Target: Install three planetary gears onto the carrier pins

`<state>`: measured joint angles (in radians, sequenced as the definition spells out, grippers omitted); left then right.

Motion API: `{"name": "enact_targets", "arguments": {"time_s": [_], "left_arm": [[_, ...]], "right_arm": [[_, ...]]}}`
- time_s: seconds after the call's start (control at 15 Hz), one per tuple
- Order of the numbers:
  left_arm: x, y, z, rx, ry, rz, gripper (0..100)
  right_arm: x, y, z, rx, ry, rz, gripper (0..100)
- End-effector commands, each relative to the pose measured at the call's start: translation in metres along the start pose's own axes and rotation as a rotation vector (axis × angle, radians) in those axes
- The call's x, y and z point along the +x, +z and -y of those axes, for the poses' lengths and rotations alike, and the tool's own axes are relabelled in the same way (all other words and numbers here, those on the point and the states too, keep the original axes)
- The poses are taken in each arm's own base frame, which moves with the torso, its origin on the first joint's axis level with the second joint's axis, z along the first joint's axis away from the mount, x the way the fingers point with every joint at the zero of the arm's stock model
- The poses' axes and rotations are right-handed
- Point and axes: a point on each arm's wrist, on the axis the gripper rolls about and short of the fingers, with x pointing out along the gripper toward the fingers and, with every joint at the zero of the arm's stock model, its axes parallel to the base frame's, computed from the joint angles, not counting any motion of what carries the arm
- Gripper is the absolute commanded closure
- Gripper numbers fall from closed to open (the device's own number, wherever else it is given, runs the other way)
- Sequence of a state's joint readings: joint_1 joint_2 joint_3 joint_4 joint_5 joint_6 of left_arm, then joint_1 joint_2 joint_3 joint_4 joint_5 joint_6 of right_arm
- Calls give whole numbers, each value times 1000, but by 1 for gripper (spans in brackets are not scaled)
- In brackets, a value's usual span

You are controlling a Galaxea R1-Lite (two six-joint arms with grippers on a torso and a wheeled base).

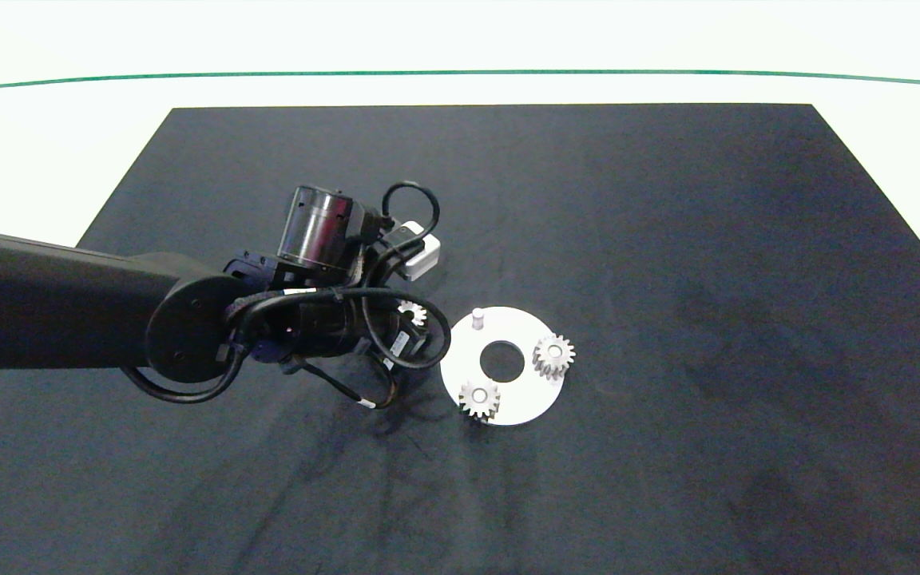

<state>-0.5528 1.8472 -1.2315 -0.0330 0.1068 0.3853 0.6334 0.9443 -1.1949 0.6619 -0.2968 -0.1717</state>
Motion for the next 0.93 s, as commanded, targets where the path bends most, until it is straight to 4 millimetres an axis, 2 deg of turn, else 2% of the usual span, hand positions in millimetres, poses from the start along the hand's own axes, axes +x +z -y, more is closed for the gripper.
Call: {"name": "enact_targets", "arguments": {"time_s": [0.07,0.47,0.67,0.93], "left_arm": [[-2,3,-2,1,10,14,99],[-17,22,-11,4,32,74,99],[-26,23,-10,3,27,73,99],[-34,32,3,26,-1,104,99]], "right_arm": [[0,0,0,-3,-2,-3,0],[-1,0,0,-2,-2,-2,0],[-1,0,0,-1,-2,1,0],[-1,0,0,-1,-4,1,0]]}}
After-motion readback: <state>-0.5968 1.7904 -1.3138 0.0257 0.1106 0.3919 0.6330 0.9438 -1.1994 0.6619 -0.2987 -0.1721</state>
